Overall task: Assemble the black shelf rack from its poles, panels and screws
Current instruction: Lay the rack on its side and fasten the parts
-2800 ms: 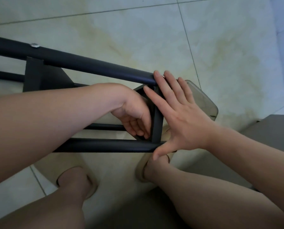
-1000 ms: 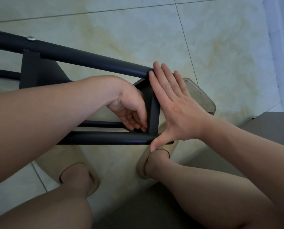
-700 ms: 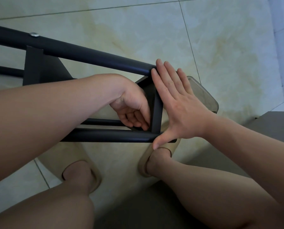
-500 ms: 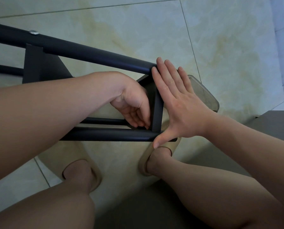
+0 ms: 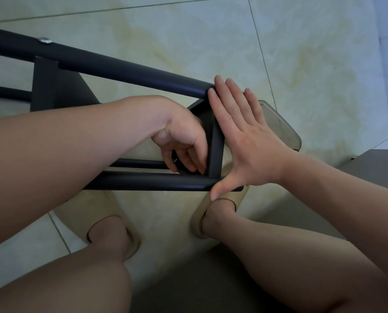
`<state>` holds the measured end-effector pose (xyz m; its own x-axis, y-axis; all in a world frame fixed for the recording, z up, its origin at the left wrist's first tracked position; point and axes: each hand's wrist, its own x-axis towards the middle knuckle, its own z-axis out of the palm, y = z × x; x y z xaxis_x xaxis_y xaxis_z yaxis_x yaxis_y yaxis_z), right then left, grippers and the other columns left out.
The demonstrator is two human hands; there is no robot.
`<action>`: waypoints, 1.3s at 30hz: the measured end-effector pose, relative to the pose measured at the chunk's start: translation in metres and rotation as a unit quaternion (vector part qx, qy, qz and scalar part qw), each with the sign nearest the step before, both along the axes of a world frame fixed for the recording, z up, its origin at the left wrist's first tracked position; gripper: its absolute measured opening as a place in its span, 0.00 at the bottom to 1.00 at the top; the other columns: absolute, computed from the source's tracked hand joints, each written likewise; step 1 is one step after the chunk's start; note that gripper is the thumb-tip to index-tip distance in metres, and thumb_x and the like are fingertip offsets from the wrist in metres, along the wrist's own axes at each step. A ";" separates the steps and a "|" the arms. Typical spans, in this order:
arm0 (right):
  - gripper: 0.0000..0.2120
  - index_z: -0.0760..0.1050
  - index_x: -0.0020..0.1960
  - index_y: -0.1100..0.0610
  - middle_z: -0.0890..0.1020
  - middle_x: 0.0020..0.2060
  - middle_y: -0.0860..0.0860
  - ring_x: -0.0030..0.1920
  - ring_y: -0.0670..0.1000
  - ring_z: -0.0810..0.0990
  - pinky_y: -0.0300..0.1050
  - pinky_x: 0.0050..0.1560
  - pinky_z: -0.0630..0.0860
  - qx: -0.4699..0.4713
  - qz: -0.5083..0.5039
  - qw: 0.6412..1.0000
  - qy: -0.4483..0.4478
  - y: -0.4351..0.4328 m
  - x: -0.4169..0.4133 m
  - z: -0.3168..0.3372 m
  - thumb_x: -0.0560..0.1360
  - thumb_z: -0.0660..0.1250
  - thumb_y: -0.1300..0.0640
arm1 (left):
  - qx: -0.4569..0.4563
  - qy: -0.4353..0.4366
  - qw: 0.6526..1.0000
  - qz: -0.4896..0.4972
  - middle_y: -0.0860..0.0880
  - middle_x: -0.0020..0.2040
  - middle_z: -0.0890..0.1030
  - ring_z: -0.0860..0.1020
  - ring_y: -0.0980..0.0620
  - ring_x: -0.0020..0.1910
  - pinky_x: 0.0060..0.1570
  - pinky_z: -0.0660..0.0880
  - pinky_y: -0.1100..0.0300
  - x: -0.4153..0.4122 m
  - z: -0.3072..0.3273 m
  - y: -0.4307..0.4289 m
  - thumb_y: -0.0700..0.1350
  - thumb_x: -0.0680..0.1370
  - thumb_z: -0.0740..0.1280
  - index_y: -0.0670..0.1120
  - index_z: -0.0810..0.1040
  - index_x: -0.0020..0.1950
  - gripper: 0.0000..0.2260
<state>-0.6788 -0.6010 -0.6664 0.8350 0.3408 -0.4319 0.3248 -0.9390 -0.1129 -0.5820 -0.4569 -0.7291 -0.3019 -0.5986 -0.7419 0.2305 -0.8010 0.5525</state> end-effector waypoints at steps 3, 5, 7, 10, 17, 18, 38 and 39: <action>0.74 0.40 0.82 0.64 0.42 0.82 0.61 0.81 0.61 0.38 0.61 0.80 0.37 0.005 0.001 1.000 -0.003 0.000 0.000 -0.001 0.56 0.52 0.11 | 0.010 -0.007 1.000 -0.015 0.51 0.48 0.86 0.81 0.51 0.57 0.63 0.74 0.41 -0.001 0.001 0.001 0.43 0.77 0.70 0.48 0.84 0.54 0.07; 0.74 0.40 0.82 0.64 0.42 0.82 0.61 0.81 0.61 0.38 0.60 0.80 0.37 0.006 0.001 1.000 -0.004 -0.001 0.000 -0.001 0.56 0.52 0.11 | 0.013 -0.012 1.000 -0.013 0.51 0.46 0.86 0.81 0.51 0.58 0.65 0.73 0.40 -0.002 0.001 0.001 0.43 0.78 0.70 0.47 0.83 0.55 0.07; 0.74 0.40 0.82 0.64 0.42 0.82 0.61 0.81 0.61 0.38 0.60 0.80 0.37 0.005 0.002 1.000 -0.004 -0.001 0.000 -0.001 0.56 0.52 0.11 | 0.011 -0.016 1.000 -0.007 0.51 0.46 0.86 0.81 0.50 0.60 0.65 0.73 0.41 -0.002 0.000 0.000 0.41 0.77 0.70 0.46 0.83 0.57 0.09; 0.75 0.40 0.82 0.64 0.43 0.82 0.61 0.81 0.61 0.38 0.60 0.80 0.37 0.004 0.002 1.000 -0.004 -0.001 0.000 -0.001 0.56 0.52 0.11 | 0.006 -0.017 1.000 -0.006 0.49 0.51 0.85 0.81 0.51 0.59 0.66 0.72 0.40 -0.002 0.001 0.000 0.39 0.77 0.70 0.43 0.81 0.63 0.15; 0.74 0.40 0.82 0.64 0.42 0.82 0.61 0.81 0.61 0.38 0.59 0.80 0.36 0.007 0.001 1.000 -0.001 0.000 0.000 0.000 0.55 0.53 0.11 | 0.012 -0.015 0.999 -0.029 0.51 0.49 0.87 0.81 0.52 0.60 0.66 0.71 0.38 0.000 0.001 0.002 0.44 0.77 0.70 0.48 0.84 0.55 0.08; 0.75 0.40 0.82 0.64 0.42 0.82 0.61 0.81 0.61 0.37 0.59 0.80 0.35 0.007 0.000 1.000 -0.001 0.000 0.000 0.000 0.55 0.53 0.11 | 0.013 -0.017 0.999 -0.028 0.52 0.48 0.87 0.81 0.52 0.59 0.66 0.72 0.39 0.000 0.001 0.002 0.44 0.77 0.70 0.49 0.84 0.55 0.07; 0.74 0.40 0.82 0.64 0.42 0.82 0.61 0.81 0.61 0.38 0.59 0.80 0.36 0.011 0.002 1.000 -0.003 0.002 0.001 -0.001 0.56 0.53 0.11 | 0.006 -0.009 1.000 0.001 0.46 0.55 0.85 0.80 0.49 0.62 0.63 0.75 0.41 0.000 0.001 0.003 0.38 0.76 0.70 0.42 0.81 0.63 0.15; 0.74 0.40 0.82 0.64 0.43 0.82 0.61 0.81 0.61 0.38 0.59 0.80 0.36 0.011 0.002 1.000 -0.004 0.001 0.001 -0.001 0.56 0.53 0.11 | 0.006 -0.010 1.000 -0.004 0.47 0.53 0.86 0.80 0.50 0.62 0.63 0.75 0.41 0.000 0.002 0.003 0.39 0.76 0.70 0.44 0.83 0.61 0.13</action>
